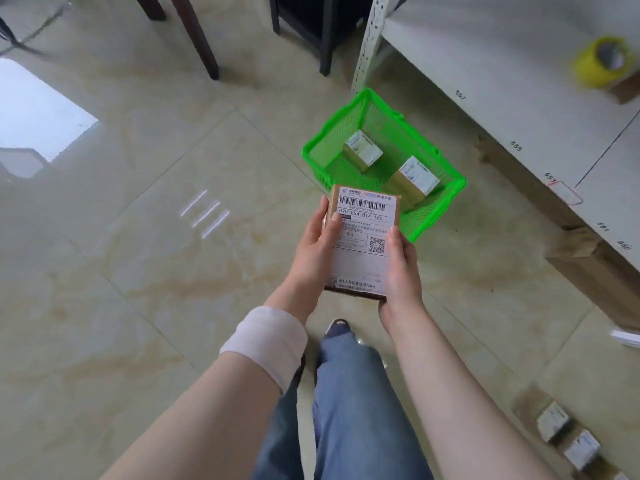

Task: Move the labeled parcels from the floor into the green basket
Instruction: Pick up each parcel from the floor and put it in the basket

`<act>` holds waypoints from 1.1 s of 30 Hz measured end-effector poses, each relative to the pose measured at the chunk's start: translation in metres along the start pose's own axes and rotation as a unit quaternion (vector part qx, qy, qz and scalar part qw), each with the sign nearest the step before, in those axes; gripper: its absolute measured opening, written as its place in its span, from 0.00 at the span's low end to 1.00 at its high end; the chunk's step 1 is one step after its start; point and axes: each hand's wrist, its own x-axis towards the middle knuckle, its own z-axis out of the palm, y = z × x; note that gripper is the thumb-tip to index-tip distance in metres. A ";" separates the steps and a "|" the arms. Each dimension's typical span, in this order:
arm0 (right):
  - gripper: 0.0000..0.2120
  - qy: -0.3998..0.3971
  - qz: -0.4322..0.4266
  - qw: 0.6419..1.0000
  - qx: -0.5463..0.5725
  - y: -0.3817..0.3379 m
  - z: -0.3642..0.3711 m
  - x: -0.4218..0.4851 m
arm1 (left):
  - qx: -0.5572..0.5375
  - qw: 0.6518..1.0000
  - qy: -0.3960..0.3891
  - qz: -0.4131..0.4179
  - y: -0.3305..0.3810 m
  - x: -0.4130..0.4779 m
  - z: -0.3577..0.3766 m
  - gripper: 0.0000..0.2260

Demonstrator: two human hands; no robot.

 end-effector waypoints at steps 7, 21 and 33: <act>0.18 0.021 0.018 0.999 0.026 -0.033 0.031 0.102 | 0.108 0.994 -0.027 -0.019 0.021 0.125 0.028 0.22; 0.23 0.029 0.040 0.999 0.003 -0.006 0.053 0.436 | 0.341 0.937 -0.074 -0.029 -0.040 0.472 0.101 0.21; 0.30 0.065 -0.020 0.996 0.066 0.080 0.084 0.615 | 0.401 0.908 -0.120 0.019 -0.134 0.654 0.095 0.21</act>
